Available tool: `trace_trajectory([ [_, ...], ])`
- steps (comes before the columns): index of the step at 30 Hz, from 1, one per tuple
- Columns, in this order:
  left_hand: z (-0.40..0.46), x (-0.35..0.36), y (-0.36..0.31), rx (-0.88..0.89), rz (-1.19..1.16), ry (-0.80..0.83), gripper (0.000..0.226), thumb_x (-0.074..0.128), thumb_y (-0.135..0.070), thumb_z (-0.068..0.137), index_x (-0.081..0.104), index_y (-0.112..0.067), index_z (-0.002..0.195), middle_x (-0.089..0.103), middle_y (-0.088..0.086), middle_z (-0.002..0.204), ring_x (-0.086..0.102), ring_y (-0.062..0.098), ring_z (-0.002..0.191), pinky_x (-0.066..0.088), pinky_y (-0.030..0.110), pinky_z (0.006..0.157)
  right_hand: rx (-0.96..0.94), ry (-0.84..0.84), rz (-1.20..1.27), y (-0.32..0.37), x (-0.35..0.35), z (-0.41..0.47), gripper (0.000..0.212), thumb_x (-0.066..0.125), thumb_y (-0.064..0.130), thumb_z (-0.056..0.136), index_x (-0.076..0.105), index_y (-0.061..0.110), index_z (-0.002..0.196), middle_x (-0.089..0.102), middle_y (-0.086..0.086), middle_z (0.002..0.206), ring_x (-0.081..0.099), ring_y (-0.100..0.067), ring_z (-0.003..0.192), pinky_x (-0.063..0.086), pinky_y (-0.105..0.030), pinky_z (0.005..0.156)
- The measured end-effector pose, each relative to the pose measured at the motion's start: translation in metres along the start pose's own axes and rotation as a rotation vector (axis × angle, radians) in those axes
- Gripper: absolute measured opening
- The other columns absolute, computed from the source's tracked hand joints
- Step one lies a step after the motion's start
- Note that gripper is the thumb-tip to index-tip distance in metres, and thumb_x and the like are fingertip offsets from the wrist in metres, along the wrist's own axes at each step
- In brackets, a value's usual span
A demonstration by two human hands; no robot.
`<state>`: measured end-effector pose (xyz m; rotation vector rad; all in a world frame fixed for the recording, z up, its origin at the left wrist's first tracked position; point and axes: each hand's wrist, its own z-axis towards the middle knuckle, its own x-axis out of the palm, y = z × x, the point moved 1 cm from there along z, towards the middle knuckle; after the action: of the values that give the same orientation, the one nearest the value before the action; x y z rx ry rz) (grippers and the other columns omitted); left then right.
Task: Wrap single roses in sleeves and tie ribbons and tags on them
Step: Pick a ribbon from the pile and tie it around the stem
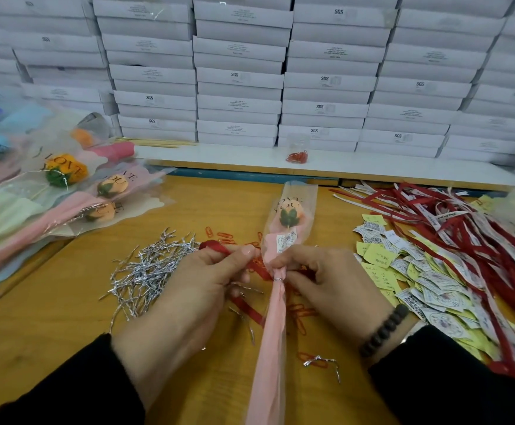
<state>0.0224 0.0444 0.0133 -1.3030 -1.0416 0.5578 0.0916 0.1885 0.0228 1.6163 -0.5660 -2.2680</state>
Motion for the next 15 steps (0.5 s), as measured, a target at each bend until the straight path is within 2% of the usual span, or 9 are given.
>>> trace_trajectory([
  [3, -0.0013, 0.0014, -0.0006, 0.107, 0.122, 0.043, 0.017, 0.065, -0.011, 0.071, 0.070, -0.003, 0.084, 0.060, 0.005, 0.054, 0.049, 0.007, 0.044, 0.039, 0.014, 0.044, -0.017, 0.051, -0.064, 0.0009, 0.0043, -0.0007, 0.019, 0.058, 0.021, 0.090, 0.068, 0.030, 0.103, 0.070, 0.009, 0.093, 0.062, -0.008, 0.087, 0.046, -0.021, 0.075],
  [7, -0.0001, 0.0029, 0.0025, 0.219, 0.339, 0.126, 0.010, 0.060, 0.005, 0.082, 0.067, 0.001, 0.086, 0.065, 0.000, 0.055, 0.058, 0.004, 0.049, 0.042, 0.013, 0.049, -0.078, 0.109, -0.166, 0.0023, 0.0088, -0.0021, 0.009, 0.056, 0.023, 0.090, 0.064, 0.027, 0.092, 0.067, 0.009, 0.085, 0.055, -0.007, 0.075, 0.034, -0.008, 0.057],
  [8, 0.0001, 0.0032, 0.0036, 0.232, 0.374, 0.147, 0.010, 0.059, 0.007, 0.082, 0.066, 0.002, 0.087, 0.066, 0.000, 0.056, 0.058, 0.005, 0.051, 0.042, 0.014, 0.051, -0.085, 0.125, -0.172, 0.0024, 0.0094, -0.0023, 0.009, 0.055, 0.022, 0.090, 0.063, 0.026, 0.092, 0.066, 0.009, 0.086, 0.055, -0.007, 0.076, 0.037, -0.009, 0.058],
  [11, 0.0009, 0.0022, 0.0049, 0.252, 0.390, 0.175, 0.009, 0.058, 0.009, 0.083, 0.063, 0.001, 0.085, 0.066, 0.004, 0.058, 0.060, 0.009, 0.053, 0.043, 0.014, 0.052, -0.085, 0.158, -0.148, 0.0029, 0.0102, -0.0014, 0.018, 0.055, 0.020, 0.090, 0.059, 0.029, 0.105, 0.068, 0.008, 0.096, 0.061, -0.010, 0.091, 0.050, -0.028, 0.077],
  [13, 0.0019, 0.0017, 0.0060, 0.261, 0.381, 0.177, 0.011, 0.058, 0.009, 0.082, 0.060, -0.002, 0.080, 0.065, 0.004, 0.056, 0.060, 0.010, 0.052, 0.045, 0.013, 0.050, -0.073, 0.164, -0.135, 0.0042, 0.0102, -0.0010, 0.028, 0.055, 0.019, 0.089, 0.047, 0.031, 0.113, 0.066, 0.007, 0.098, 0.060, -0.012, 0.092, 0.050, -0.031, 0.078],
  [15, 0.0025, 0.0010, 0.0075, 0.256, 0.381, 0.180, 0.014, 0.059, 0.009, 0.081, 0.058, -0.004, 0.075, 0.064, 0.005, 0.054, 0.061, 0.012, 0.051, 0.046, 0.014, 0.049, -0.064, 0.172, -0.119, 0.0049, 0.0104, -0.0009, 0.034, 0.055, 0.017, 0.088, 0.035, 0.031, 0.111, 0.064, 0.006, 0.094, 0.059, -0.014, 0.087, 0.049, -0.032, 0.074],
])
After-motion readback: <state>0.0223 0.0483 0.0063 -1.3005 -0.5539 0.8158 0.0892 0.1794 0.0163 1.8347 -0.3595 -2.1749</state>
